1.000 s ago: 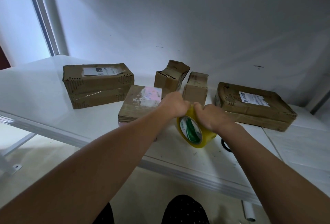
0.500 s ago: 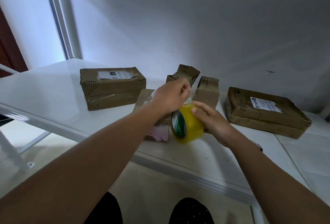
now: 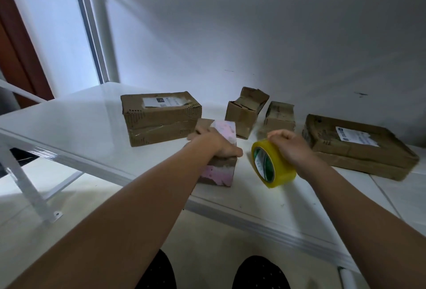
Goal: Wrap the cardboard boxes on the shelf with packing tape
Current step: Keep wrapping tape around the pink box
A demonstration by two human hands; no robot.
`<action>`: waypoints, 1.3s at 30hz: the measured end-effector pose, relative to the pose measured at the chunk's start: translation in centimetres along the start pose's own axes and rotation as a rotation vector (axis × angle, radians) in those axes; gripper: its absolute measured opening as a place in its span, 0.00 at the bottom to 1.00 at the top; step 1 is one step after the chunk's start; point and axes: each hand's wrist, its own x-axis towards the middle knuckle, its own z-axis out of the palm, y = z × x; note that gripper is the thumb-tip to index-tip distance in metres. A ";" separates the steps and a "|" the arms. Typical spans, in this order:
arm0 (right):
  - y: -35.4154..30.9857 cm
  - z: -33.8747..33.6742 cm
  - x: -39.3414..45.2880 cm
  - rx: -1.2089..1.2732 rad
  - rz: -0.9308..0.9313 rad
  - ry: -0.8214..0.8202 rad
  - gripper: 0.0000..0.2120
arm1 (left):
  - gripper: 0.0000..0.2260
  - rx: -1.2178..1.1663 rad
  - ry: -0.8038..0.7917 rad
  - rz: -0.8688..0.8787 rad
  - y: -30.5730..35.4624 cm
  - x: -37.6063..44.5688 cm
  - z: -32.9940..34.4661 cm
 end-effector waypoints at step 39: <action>-1.6 1.3 2.7 -0.256 0.048 -0.170 0.14 | 0.38 -0.055 -0.207 0.207 0.6 4.3 -2.9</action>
